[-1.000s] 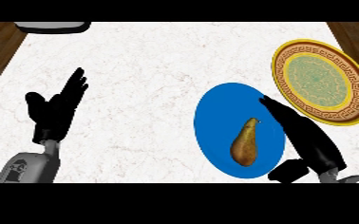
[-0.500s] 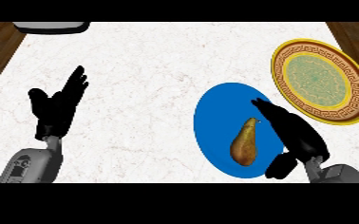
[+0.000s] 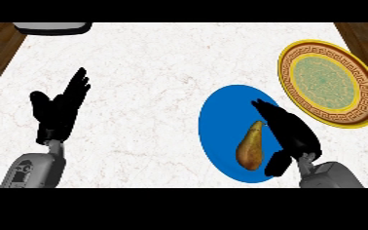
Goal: Pick the pear from the plate and place it in the plate
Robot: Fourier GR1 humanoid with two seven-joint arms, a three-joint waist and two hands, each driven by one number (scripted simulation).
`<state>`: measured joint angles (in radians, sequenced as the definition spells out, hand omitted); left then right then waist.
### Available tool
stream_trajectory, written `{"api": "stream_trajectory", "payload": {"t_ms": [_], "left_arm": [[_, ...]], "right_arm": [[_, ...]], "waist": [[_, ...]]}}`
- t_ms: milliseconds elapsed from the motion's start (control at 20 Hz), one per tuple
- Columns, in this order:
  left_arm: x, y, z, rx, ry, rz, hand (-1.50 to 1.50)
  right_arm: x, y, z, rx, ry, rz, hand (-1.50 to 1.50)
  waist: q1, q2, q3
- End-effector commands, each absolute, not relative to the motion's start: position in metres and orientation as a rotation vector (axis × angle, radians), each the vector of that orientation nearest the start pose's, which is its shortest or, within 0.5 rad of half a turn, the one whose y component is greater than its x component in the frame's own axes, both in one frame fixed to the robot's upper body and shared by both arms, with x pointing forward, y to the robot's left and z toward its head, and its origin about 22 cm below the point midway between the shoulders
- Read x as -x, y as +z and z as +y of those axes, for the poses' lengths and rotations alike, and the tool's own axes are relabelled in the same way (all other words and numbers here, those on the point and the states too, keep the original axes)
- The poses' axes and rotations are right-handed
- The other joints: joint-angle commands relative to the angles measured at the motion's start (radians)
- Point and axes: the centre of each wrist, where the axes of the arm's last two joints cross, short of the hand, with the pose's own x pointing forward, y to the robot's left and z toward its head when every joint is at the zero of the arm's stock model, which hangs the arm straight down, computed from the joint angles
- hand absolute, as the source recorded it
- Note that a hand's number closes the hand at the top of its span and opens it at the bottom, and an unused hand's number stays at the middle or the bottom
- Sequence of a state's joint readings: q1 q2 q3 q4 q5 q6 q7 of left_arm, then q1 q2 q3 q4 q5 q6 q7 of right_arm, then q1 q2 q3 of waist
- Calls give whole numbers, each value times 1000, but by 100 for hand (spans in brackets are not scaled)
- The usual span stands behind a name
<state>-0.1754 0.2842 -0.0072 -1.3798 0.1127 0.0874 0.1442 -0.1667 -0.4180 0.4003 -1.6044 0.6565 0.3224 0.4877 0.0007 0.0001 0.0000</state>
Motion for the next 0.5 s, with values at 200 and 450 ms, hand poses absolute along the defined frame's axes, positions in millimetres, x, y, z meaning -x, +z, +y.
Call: {"api": "stream_trajectory", "payload": {"t_ms": [200,450], "left_arm": [[-278,12,277,-172,-106,-1413,0],[-276,22,280,-196,-86,-1415,0]], "right_arm": [[-274,21,-198,644,1276,-945,-150],[-269,18,-191,527,1430,-933,150]], "waist": [[3,0,0],[5,-1,0]]}}
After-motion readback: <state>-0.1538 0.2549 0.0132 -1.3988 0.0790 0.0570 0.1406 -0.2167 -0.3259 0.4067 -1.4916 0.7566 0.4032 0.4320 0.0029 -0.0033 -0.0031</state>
